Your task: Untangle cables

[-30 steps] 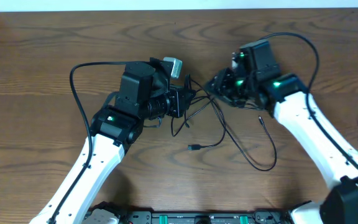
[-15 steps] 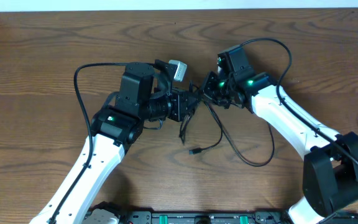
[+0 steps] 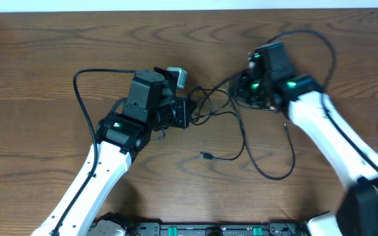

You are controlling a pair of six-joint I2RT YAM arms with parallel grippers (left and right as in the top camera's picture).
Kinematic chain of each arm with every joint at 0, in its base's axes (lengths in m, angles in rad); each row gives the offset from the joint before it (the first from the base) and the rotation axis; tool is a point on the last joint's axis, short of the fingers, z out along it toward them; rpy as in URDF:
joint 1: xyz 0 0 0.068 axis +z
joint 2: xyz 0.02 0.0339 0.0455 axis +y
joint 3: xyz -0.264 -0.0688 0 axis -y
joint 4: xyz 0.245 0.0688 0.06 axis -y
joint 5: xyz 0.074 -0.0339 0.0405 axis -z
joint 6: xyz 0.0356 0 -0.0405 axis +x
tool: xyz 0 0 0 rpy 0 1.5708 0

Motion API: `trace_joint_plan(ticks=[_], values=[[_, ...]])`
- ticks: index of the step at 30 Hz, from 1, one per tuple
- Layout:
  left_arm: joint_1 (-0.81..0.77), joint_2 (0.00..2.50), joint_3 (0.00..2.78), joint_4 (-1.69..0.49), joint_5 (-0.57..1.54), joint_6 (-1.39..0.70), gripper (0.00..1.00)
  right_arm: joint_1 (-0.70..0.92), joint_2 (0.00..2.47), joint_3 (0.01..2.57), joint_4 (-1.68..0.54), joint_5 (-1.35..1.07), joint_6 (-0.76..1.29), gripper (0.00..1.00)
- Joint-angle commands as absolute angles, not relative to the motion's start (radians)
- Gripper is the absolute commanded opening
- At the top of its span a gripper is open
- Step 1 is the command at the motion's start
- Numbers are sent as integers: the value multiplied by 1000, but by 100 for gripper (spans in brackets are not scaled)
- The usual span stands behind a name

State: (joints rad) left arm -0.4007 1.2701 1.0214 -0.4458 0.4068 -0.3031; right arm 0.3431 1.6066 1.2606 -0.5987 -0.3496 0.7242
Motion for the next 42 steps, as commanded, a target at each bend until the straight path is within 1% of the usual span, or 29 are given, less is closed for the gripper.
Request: trace_joint_plan(ticks=[1, 7, 13, 14, 16, 18, 19, 24, 26, 30, 34, 36, 37, 38, 40, 41, 42], values=[[-398, 1271, 1025, -449, 282, -285, 17, 300, 1496, 1257, -642, -294, 632, 1], [-398, 1303, 1025, -451, 191, -285, 17, 235, 1376, 1257, -701, -266, 542, 1], [-398, 1370, 1025, -456, 191, -299, 17, 195, 1300, 1257, -765, -104, 525, 1], [-398, 1382, 1025, -456, 191, -323, 26, 195, 1297, 1257, -776, -89, 525, 1], [-398, 1403, 1025, -455, 194, -378, 38, 195, 1296, 1257, -796, -70, 522, 1], [-398, 1420, 1025, -455, 194, -437, 53, 195, 1296, 1257, -808, -70, 519, 1], [-398, 1428, 1025, -455, 194, -465, 58, 195, 1296, 1257, -813, -70, 513, 1], [-398, 1454, 1025, -456, 194, -550, 66, 196, 1296, 1257, -820, -70, 480, 1], [-398, 1460, 1025, -456, 193, -552, 72, 196, 1296, 1257, -827, -69, 469, 1], [-398, 1465, 1025, -455, 193, -552, 74, 196, 1296, 1257, -860, -28, 393, 2], [-398, 1465, 1025, -455, 193, -552, 75, 196, 1296, 1257, -915, 55, 391, 10], [-398, 1465, 1025, -455, 193, -552, 76, 196, 1296, 1257, -937, 79, 390, 23], [-398, 1465, 1025, -456, 193, -552, 80, 196, 1296, 1257, -940, 86, 386, 29], [-398, 1465, 1025, -456, 193, -552, 80, 196, 1296, 1257, -939, 89, 383, 34], [-398, 1465, 1025, -456, 193, -552, 81, 196, 1296, 1257, -926, 92, 384, 52], [-398, 1465, 1025, -456, 193, -552, 81, 196, 1296, 1257, -916, 90, 385, 59], [-398, 1465, 1025, -456, 193, -552, 82, 197, 1296, 1257, -905, 78, 388, 63]])
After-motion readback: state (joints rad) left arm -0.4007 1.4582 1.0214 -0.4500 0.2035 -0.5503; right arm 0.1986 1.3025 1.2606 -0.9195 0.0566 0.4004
